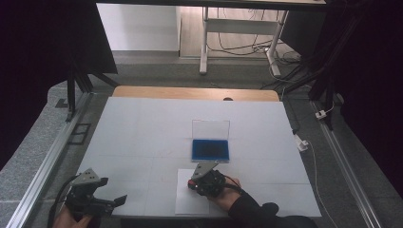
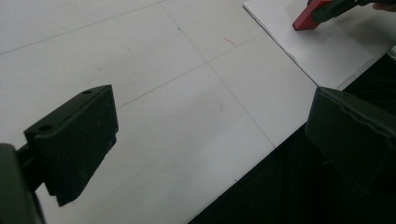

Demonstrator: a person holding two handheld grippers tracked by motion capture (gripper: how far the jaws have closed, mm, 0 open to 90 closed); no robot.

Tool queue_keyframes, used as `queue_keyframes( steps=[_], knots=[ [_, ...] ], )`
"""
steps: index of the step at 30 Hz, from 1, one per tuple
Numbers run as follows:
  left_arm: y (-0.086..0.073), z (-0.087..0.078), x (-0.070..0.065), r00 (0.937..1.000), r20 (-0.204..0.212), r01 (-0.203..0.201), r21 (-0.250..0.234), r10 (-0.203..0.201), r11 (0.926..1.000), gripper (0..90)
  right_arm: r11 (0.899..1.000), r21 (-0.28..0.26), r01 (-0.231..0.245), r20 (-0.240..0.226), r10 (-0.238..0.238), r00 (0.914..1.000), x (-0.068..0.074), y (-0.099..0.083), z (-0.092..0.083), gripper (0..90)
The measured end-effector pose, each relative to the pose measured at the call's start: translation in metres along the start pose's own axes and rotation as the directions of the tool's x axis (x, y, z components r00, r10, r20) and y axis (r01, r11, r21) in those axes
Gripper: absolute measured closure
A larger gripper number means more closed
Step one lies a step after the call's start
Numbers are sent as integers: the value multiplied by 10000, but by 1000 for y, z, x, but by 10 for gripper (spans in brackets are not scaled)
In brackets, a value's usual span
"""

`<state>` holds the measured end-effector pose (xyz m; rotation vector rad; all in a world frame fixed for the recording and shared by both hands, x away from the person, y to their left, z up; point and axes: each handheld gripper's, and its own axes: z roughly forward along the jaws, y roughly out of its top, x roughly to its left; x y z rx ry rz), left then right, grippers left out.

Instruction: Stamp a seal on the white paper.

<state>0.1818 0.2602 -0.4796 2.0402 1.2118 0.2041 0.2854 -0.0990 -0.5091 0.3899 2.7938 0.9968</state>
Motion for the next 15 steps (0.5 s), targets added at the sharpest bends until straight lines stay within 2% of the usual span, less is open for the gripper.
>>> queue_keyframes(
  steps=[1, 2, 3, 5, 15],
  knots=[
    [0, 0, 0, 10000, 2, -3, -4, 3, 10000, 31, 9999, -42, -155, -127, 154, 9998, -2, -1, 0, 806],
    [0, 0, 0, 10000, -1, -7, -4, 7, 10000, 31, 9971, -193, -732, -512, 721, 9961, -8, -3, 0, 806],
    [0, 0, 0, 10000, -2, -15, -8, 15, 10000, 31, 9971, -193, -732, -512, 721, 9961, -8, -3, 0, 806],
    [0, 0, 0, 10000, -3, -21, -11, 21, 10000, 31, 9935, -315, -1093, -700, 1069, 9918, -12, -5, 0, 806],
    [0, 0, 0, 10000, -3, 2, -36, -2, 10000, 31, 9941, -358, -1026, -690, 1000, 9926, -11, -4, 0, 799]
  ],
)
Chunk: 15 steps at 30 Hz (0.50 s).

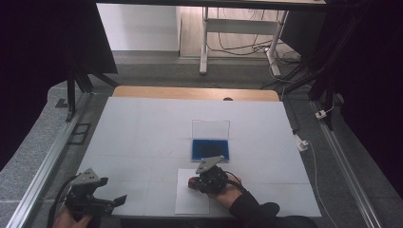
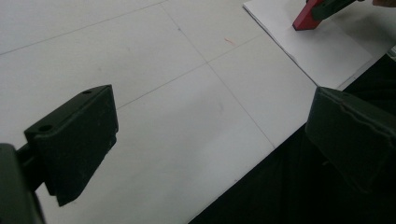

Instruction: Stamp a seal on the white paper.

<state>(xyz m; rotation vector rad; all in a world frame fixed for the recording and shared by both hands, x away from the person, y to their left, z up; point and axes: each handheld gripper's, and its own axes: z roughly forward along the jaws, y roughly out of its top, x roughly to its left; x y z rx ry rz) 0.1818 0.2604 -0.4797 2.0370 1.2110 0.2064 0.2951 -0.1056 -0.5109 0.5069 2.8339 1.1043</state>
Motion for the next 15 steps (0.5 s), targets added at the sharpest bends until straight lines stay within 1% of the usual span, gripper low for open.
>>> queue_keyframes(
  steps=[2, 5, 8, 12, 15],
  knots=[
    [0, 0, 0, 10000, -9, -20, 26, 20, 10000, 31, 9999, 23, 101, 62, -101, 9999, 0, 1, 0, 797],
    [0, 0, 0, 10000, -9, -28, 19, 28, 10000, 31, 9990, -441, -1, -26, 0, 10000, -1, 3, -5, 796],
    [0, 0, 0, 10000, 1, 1, -18, -1, 10000, 31, 9969, -789, 13, 67, -8, 10000, -2, 6, -11, 797],
    [0, 0, 0, 10000, -2, -27, 11, 27, 10000, 31, 9962, -870, -44, 118, 54, 9999, -4, 7, -15, 797],
    [0, 0, 0, 10000, -1, -27, 17, 27, 10000, 31, 9969, -780, -86, 76, 92, 9999, -5, 7, -16, 798]
  ],
)
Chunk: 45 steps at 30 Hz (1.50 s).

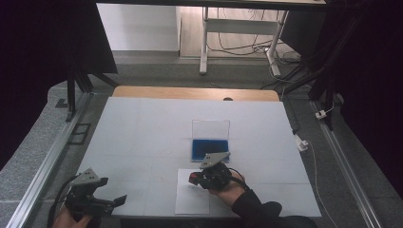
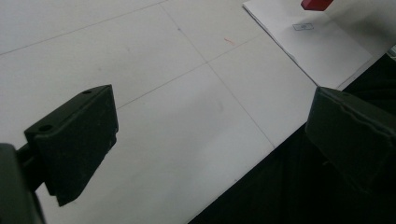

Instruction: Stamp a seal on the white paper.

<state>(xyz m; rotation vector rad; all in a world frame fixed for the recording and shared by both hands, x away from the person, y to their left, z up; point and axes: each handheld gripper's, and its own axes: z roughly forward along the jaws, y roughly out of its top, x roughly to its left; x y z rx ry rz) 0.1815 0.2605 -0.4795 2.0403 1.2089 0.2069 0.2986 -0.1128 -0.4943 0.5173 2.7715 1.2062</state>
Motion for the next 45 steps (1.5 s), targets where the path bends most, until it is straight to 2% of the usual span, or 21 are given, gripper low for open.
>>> queue_keyframes(
  steps=[10, 19, 34, 45],
  knots=[
    [0, 0, 0, 10000, 0, -17, 4, 17, 10000, 32, 10000, 13, 16, -51, -16, 10000, 1, 3, -1, 798],
    [0, 0, 0, 10000, -14, -35, 19, 35, 10000, 32, 9998, -185, -67, -23, 67, 10000, -1, 5, -6, 798],
    [0, 0, 0, 10000, -20, -31, 21, 31, 10000, 33, 9992, -397, -106, 307, 118, 9995, -9, 9, -15, 798],
    [0, 0, 0, 10000, -20, -31, 25, 31, 10000, 33, 9980, -545, -332, 582, 363, 9976, -18, 11, -22, 797]
  ],
)
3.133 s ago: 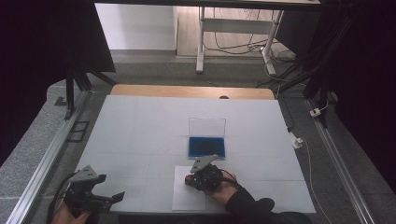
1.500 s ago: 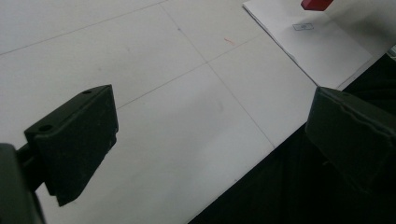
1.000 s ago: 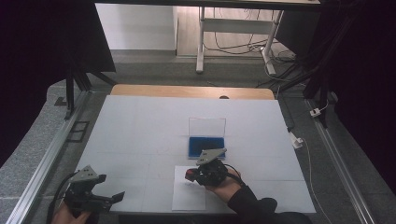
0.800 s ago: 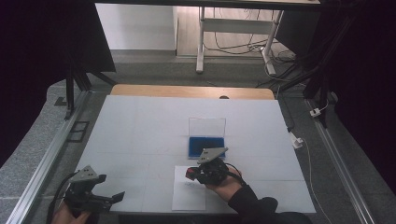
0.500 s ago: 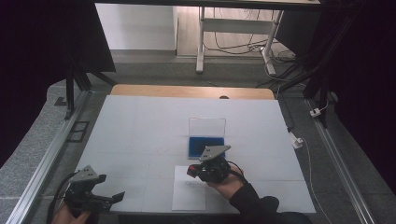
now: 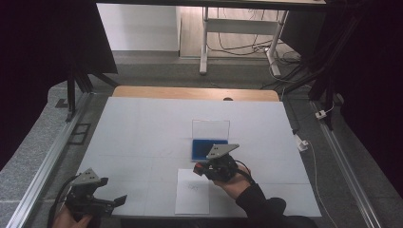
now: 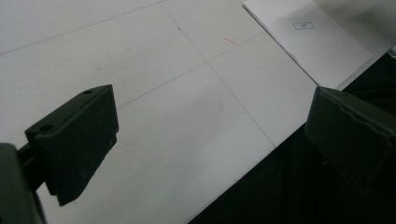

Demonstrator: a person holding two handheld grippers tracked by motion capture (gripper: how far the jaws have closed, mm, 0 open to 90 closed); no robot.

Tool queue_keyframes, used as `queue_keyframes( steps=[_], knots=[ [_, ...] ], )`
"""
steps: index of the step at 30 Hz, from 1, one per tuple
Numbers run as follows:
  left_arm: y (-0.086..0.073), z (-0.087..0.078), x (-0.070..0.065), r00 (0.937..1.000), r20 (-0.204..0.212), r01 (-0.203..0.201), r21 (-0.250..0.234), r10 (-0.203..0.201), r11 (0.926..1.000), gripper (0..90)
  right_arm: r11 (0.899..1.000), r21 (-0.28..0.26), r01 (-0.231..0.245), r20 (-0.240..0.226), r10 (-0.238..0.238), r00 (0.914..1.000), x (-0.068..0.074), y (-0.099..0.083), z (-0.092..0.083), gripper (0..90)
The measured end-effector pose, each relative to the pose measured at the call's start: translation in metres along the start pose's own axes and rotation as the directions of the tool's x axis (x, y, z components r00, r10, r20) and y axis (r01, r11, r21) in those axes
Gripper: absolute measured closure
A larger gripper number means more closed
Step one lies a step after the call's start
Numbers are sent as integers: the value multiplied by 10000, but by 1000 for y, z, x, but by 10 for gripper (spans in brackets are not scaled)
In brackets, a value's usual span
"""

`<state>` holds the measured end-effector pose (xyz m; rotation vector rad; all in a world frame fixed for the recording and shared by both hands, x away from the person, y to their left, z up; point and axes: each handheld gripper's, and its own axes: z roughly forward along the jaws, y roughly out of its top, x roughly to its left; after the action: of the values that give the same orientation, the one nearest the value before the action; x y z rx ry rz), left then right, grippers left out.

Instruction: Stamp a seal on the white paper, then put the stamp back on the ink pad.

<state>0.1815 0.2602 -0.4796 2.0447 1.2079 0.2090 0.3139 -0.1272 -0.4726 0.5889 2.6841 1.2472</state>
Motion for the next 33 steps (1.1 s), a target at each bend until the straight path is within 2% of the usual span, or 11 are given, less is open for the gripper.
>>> queue_keyframes(
  steps=[12, 26, 33],
  knots=[
    [0, 0, 0, 10000, 1, 0, 1, 0, 10000, 33, 9991, -251, -346, 248, 352, 9991, -14, 1, -8, 797],
    [0, 0, 0, 10000, -4, 10, 2, -10, 10000, 34, 9957, -432, -814, 819, 847, 9930, -34, 2, -14, 797],
    [0, 0, 0, 10000, -12, 5, 14, -5, 10000, 34, 9968, -284, -750, 907, 772, 9929, -39, 2, -12, 798]
  ],
)
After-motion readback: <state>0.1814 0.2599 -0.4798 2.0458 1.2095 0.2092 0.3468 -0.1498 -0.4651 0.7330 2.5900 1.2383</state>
